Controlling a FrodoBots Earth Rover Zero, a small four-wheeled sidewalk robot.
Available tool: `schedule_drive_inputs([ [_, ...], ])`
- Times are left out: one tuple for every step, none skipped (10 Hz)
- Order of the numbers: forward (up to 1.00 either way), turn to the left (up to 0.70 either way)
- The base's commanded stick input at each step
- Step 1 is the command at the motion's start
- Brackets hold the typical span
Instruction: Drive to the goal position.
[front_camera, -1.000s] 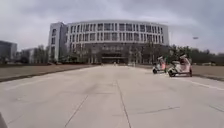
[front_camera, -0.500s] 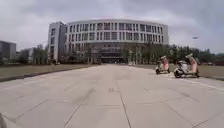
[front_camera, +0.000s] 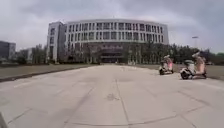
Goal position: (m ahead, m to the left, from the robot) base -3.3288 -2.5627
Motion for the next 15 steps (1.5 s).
schedule_drive_inputs([
  [1.00, 0.00],
  [1.00, 0.00],
  [1.00, 0.00],
  [1.00, 0.00],
  [0.66, 0.00],
  [0.23, 0.00],
  [0.00, -0.28],
  [0.00, -1.00],
  [0.00, -1.00],
  [0.00, -1.00],
  [0.00, -1.00],
  [0.00, -1.00],
  [0.00, -1.00],
  [0.00, -1.00],
  [0.00, -1.00],
])
